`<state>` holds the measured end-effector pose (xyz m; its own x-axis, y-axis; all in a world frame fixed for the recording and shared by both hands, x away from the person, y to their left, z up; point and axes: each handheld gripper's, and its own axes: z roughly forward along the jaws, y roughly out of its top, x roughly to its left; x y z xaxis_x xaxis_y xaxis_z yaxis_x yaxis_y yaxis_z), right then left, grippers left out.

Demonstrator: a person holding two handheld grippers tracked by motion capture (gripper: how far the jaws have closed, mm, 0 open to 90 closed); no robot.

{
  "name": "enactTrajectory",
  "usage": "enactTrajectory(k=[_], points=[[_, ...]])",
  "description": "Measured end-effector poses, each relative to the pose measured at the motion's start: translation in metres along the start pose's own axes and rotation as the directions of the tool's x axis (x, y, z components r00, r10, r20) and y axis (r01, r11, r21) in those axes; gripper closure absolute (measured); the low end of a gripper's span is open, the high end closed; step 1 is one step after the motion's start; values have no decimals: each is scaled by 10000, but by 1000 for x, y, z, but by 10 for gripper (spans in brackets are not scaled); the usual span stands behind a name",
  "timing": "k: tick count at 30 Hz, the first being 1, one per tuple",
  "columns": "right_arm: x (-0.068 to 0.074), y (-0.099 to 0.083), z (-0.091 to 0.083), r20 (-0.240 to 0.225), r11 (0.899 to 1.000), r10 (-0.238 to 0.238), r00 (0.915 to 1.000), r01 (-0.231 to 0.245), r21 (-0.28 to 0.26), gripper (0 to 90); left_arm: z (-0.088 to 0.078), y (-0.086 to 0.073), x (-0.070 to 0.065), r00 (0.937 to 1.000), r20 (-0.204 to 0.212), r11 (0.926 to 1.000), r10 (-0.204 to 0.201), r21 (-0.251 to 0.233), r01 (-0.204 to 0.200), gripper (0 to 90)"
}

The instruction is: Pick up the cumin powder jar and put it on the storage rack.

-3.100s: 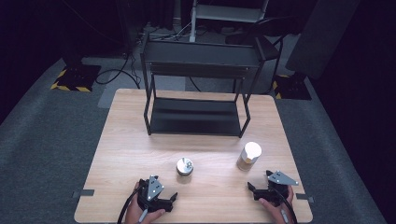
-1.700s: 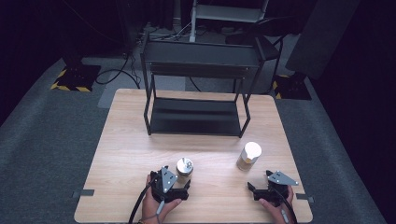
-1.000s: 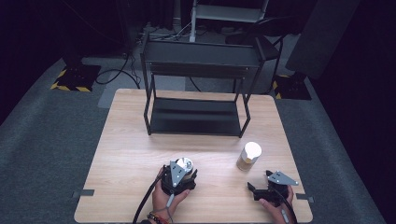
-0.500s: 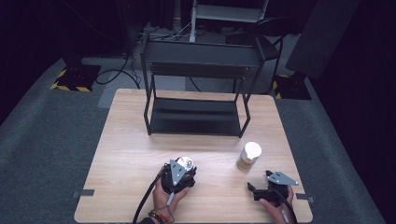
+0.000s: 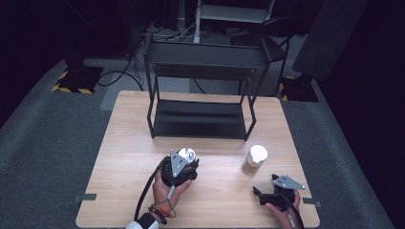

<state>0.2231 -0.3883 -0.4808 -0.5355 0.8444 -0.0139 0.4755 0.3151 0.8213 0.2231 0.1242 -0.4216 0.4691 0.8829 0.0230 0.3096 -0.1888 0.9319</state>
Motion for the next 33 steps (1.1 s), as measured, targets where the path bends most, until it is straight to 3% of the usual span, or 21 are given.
enactTrajectory(k=[6,22,33], points=[[0,0,0,5,10000,-6,10000,6,-1,0,1,29,11,9995,-189,9990,-244,-373,237,305],[0,0,0,5,10000,-12,10000,12,-1,0,9,101,25,9978,-611,9922,-251,-1231,174,305],[1,-1,0,-5,10000,-75,10000,75,-31,0,19,141,36,9973,-688,9908,-252,-1343,158,306]])
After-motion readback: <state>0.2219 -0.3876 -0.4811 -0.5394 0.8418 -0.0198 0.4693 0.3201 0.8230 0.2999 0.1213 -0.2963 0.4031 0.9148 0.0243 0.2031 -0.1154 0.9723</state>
